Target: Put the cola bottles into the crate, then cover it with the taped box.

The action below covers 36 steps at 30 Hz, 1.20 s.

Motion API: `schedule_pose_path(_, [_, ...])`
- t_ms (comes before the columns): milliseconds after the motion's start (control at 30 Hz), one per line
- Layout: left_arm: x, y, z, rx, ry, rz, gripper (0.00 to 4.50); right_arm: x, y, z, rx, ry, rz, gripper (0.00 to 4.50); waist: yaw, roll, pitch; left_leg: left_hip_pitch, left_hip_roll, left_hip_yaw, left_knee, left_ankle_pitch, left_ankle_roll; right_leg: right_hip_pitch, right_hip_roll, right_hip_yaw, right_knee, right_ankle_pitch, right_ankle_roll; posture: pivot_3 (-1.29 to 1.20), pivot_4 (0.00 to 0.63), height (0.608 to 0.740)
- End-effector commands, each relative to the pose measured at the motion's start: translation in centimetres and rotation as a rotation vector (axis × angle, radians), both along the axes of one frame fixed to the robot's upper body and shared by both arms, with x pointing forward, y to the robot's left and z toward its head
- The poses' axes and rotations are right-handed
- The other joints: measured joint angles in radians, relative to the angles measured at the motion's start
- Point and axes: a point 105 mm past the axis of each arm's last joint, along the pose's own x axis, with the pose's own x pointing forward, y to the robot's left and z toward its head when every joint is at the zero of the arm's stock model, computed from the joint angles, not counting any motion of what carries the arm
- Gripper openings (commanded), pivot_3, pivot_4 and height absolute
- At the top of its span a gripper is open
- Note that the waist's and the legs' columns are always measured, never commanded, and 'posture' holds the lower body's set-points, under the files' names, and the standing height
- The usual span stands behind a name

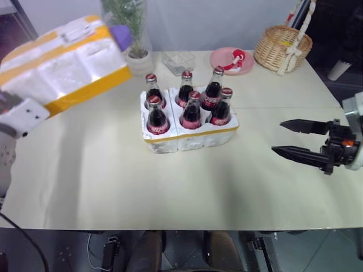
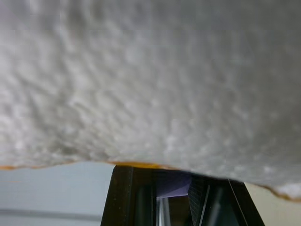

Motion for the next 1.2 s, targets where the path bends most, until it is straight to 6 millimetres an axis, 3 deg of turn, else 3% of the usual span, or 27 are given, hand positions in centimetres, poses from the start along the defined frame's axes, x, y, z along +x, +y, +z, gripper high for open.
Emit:
schedule_pose_path(33, [0.5,-5.9,4.3,0.036,-0.027,-0.168,0.29,0.6,0.2,0.5,-0.004,-0.041,0.01,4.5,0.005,0.0,0.0,0.0,0.0,0.0,0.0,0.0,0.0,0.0,0.0,0.0,0.0,0.0,0.0,0.0,0.15,0.737])
schedule_pose_path(167, [1.3,-12.1,6.9,0.14,-0.057,-0.317,0.29,0.9,0.8,0.3,0.01,-0.042,0.025,4.5,0.005,0.0,0.0,0.0,0.0,0.0,0.0,0.0,0.0,0.0,0.0,0.0,0.0,0.0,0.0,0.0,0.15,0.737])
schedule_pose_path(267, [1.8,-15.0,8.0,0.172,-0.065,-0.379,0.29,1.0,1.1,0.0,0.015,-0.042,0.029,4.5,0.002,0.0,0.0,0.0,0.0,0.0,0.0,0.0,0.0,0.0,0.0,0.0,0.0,0.0,0.0,0.0,0.15,0.737])
schedule_pose_path(400, [2.0,-18.4,6.1,0.286,0.04,-0.451,0.29,0.9,1.0,-0.1,0.038,-0.053,0.002,4.5,-0.014,0.0,0.0,0.0,0.0,0.0,0.0,0.0,0.0,0.0,0.0,0.0,0.0,0.0,0.001,0.0,0.15,0.737])
schedule_pose_path(533, [1.6,-19.1,4.0,0.337,0.132,-0.459,0.29,0.7,0.8,-0.4,0.048,-0.057,-0.033,4.5,-0.017,0.0,0.0,0.0,0.0,0.0,-0.001,0.0,0.0,0.0,0.001,0.0,0.001,0.0,0.001,0.0,0.15,0.737])
schedule_pose_path(700, [0.8,-19.3,3.6,0.332,0.166,-0.462,2.66,0.6,0.8,-0.5,0.063,-0.062,-0.065,4.5,-0.012,0.0,0.0,0.0,0.0,0.0,0.0,0.0,0.0,0.001,0.001,0.0,0.0,0.0,0.001,0.0,0.15,0.737])
schedule_pose_path(800, [0.3,-18.8,3.8,0.345,0.173,-0.448,4.32,0.8,0.7,-0.6,0.067,-0.065,-0.079,4.5,-0.011,0.0,0.0,0.0,0.0,0.0,0.0,0.0,0.0,0.001,0.0,0.0,0.0,-0.001,0.001,0.0,0.15,0.737])
schedule_pose_path(1000, [-1.5,-17.9,5.0,0.365,0.127,-0.443,4.48,1.3,1.0,-0.9,0.074,-0.055,-0.079,4.5,-0.015,0.0,0.0,0.0,0.0,-0.001,0.0,0.0,0.0,0.001,0.001,0.0,0.0,-0.001,0.001,0.0,0.15,0.737])
schedule_pose_path(1200, [-1.4,-17.5,4.6,0.376,0.127,-0.426,4.48,1.9,1.5,-1.0,0.08,-0.049,-0.058,4.5,-0.012,-0.001,0.0,0.0,0.0,-0.001,0.0,0.0,0.0,0.001,0.001,0.0,0.0,-0.001,0.001,0.0,0.15,0.737])
